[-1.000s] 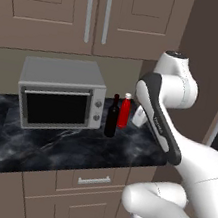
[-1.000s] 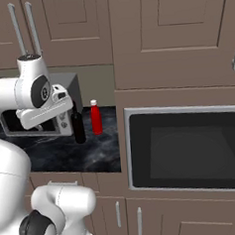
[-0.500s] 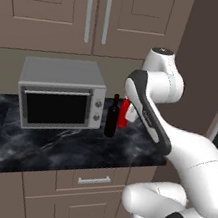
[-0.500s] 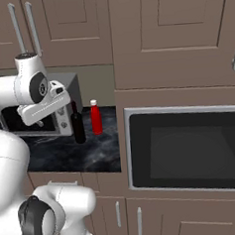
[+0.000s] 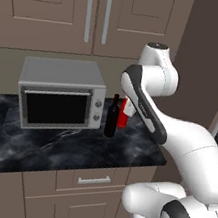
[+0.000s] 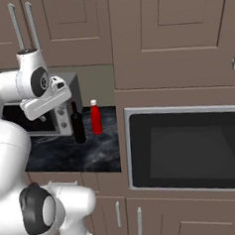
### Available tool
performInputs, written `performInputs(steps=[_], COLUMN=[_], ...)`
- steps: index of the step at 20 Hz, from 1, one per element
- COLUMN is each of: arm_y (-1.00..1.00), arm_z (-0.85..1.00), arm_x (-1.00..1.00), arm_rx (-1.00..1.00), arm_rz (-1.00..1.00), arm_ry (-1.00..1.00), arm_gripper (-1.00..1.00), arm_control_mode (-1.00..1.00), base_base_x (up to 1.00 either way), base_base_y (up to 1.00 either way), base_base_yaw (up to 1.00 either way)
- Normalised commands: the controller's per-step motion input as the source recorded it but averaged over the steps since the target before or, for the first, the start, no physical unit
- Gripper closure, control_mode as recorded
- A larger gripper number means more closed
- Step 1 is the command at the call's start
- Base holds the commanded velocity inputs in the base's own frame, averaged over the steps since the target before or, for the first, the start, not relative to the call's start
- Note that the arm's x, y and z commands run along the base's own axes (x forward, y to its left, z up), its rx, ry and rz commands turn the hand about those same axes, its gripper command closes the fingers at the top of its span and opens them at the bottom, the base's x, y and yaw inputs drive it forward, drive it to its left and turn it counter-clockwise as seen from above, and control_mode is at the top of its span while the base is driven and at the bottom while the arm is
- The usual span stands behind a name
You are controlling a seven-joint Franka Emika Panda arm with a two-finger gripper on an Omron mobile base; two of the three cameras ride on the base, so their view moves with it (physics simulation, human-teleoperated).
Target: Move the drinks to the dining counter.
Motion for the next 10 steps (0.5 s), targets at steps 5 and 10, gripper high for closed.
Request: performInputs(steps=[5,10], arm_y=[0.00,0.00], arm_z=[0.00,-0.08], arm_x=[0.29,0.29], arm_rx=[0.00,0.00], arm_rz=[0.04,0.04], arm_ry=[0.00,0.00], arm_gripper=[-1.00,-1.00], arm_control_mode=[-1.00,-1.00], base_base_x=[0.00,0.00], base_base_y=[0.00,0.00], base_base_yaw=[0.00,0.00])
